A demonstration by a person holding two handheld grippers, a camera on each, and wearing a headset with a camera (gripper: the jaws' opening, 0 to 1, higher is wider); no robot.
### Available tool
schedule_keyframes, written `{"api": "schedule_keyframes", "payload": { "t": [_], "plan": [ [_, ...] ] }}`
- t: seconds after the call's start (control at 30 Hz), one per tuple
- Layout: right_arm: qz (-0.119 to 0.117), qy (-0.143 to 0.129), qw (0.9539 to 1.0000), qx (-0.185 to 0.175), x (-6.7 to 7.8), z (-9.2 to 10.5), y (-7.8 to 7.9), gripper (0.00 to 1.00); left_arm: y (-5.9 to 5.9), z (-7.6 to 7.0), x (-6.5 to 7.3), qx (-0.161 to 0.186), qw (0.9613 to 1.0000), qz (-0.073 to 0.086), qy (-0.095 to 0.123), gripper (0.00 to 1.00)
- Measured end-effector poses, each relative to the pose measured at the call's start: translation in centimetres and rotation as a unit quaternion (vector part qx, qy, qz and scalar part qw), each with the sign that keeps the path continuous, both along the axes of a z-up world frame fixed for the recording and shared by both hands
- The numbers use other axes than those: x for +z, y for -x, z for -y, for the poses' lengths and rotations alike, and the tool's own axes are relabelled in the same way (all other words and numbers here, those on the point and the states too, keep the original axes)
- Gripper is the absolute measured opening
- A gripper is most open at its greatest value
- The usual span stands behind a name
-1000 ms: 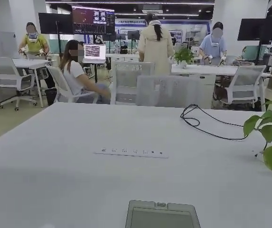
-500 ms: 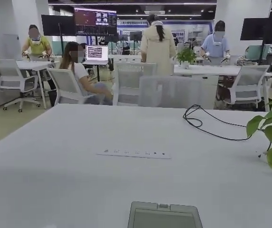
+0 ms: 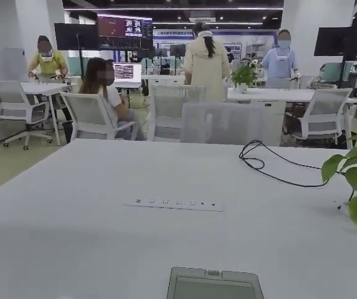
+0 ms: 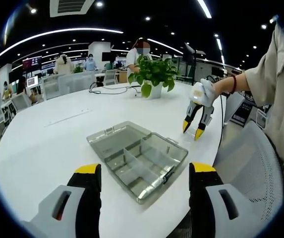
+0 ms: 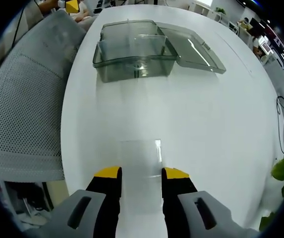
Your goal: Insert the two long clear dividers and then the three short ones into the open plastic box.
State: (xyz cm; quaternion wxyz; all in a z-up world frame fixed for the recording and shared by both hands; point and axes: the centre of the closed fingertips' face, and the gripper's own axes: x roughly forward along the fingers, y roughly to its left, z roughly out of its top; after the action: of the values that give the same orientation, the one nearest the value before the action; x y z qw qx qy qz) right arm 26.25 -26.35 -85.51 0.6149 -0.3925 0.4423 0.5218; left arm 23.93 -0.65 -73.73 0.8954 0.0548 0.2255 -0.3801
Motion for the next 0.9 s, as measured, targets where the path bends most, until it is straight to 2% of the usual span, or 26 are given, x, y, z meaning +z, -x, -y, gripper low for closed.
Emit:
{"api": "schedule_keyframes", "payload": {
  "t": [0.23, 0.4, 0.57, 0.63, 0.8, 0.9],
  "plan": [
    [0.003, -0.014, 0.9996, -0.026, 0.1, 0.2, -0.2, 0.32, -0.2, -0.2, 0.1, 0.005, 1.0, -0.003, 0.006, 0.71],
    [0.035, -0.023, 0.9983, -0.04, 1.2, -0.1, -1.1, 0.32, -0.3, -0.2, 0.5, 0.009, 0.9998, 0.004, 0.015, 0.66],
    [0.081, -0.048, 0.9952, -0.026, 3.8, -2.3, -1.8, 0.32, -0.2, 0.0, 0.7, 0.011, 0.9997, 0.004, 0.021, 0.62],
    [0.084, -0.059, 0.9944, -0.025, 4.6, -3.2, -1.8, 0.32, -0.2, 0.1, 0.7, 0.012, 0.9996, 0.002, 0.025, 0.6],
    [0.11, -0.095, 0.9895, -0.002, 6.9, -6.5, -1.6, 0.32, 0.0, 0.4, 0.7, 0.018, 0.9988, -0.008, 0.044, 0.53],
    [0.116, -0.106, 0.9874, 0.014, 7.6, -8.2, -1.2, 0.32, 0.1, 0.6, 0.8, 0.02, 0.9982, -0.012, 0.056, 0.52]
  ]
}}
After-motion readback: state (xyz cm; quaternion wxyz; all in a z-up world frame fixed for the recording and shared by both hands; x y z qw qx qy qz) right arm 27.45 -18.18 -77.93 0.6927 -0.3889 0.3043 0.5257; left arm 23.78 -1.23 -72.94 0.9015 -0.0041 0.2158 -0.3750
